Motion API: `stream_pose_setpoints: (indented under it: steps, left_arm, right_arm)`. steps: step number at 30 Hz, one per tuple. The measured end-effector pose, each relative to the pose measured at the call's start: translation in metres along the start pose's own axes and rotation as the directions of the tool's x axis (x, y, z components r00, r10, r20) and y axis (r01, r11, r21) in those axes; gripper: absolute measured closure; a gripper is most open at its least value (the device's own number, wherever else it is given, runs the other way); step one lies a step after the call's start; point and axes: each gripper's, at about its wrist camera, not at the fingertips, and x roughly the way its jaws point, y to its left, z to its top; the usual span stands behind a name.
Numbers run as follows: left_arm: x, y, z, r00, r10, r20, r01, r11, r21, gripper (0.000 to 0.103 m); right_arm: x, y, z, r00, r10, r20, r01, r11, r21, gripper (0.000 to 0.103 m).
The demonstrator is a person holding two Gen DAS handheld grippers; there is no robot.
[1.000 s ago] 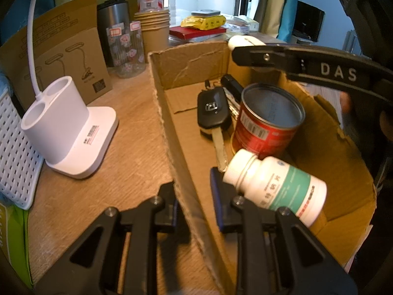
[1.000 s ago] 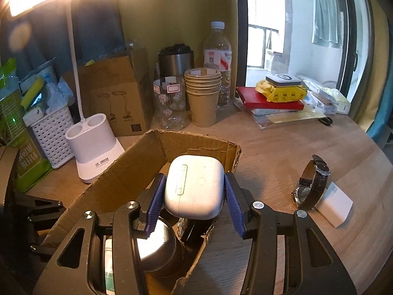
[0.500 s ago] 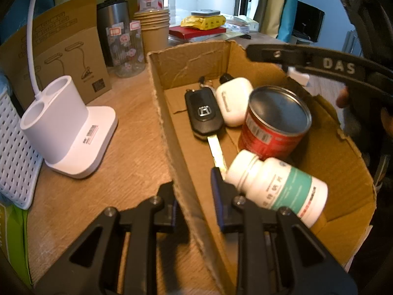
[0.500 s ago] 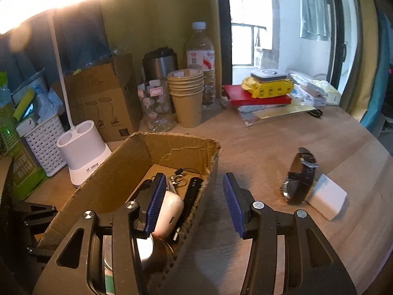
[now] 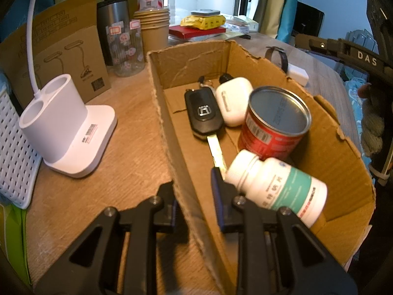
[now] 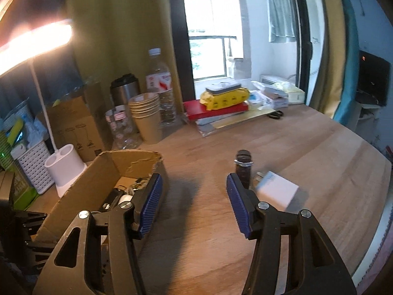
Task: Organize rigid objects
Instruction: 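Move the right gripper to the white charger block and grasp it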
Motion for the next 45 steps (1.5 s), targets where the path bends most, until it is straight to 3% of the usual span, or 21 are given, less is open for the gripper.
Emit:
stream_pose_setpoints:
  steps: [10,13,23,45]
  left_arm:
    - [0.0,0.001,0.0,1.0,-0.002,0.0,0.002,1.0,-0.001,0.079]
    - [0.001,0.001,0.0,1.0,-0.001,0.0,0.001,1.0,-0.001,0.078]
    - [0.001,0.001,0.001,1.0,-0.002,-0.001,0.002,1.0,-0.001,0.078]
    - [0.001,0.002,0.001,1.0,-0.002,-0.001,0.002,1.0,-0.002,0.077]
  right_arm:
    - [0.0,-0.021,-0.002,0.997,-0.074,-0.003,0.074,0.997,0.004,0.044]
    - [0.003,-0.031,-0.002,0.994,-0.108,-0.008,0.109,0.994,0.013,0.039]
    - [0.016,-0.073,0.0,0.97,-0.238,-0.042,0.24,0.967,0.081,0.039]
    - [0.068,-0.084,-0.008,0.954,-0.254,-0.161,0.259,0.966,0.01,0.033]
